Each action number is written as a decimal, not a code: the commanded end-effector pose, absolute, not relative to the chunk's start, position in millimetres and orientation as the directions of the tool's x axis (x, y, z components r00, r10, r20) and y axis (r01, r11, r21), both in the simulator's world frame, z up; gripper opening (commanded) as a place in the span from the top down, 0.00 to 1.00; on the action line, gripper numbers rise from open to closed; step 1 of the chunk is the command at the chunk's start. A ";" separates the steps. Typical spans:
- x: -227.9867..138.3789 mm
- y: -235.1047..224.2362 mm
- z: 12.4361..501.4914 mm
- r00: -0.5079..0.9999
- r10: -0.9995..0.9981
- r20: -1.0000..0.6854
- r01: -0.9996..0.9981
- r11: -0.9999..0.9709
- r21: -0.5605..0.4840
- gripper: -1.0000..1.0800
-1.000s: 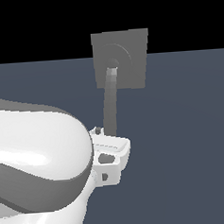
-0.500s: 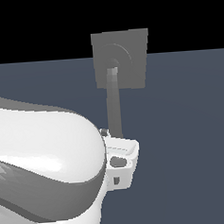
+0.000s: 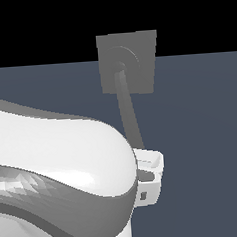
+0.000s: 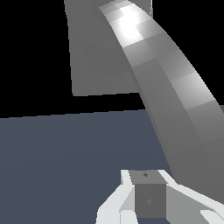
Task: Turn on the faucet by rotating a designated handle.
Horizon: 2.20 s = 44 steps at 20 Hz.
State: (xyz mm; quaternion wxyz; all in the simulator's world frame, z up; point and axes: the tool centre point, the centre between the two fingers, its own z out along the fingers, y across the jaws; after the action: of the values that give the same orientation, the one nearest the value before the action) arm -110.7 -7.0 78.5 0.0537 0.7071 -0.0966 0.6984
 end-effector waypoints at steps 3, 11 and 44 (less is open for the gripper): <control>-112.6 -41.3 86.4 -0.012 -0.048 0.999 -0.243 -0.969 -0.050 1.00; -120.4 -45.4 71.3 0.026 -0.067 0.997 -0.230 -0.971 -0.059 1.00; -138.1 -140.8 160.3 -0.007 -0.050 0.999 -0.242 -0.969 -0.050 1.00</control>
State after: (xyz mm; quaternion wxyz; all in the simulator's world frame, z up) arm -144.6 -135.7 146.5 0.0690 0.7122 -0.1055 0.6906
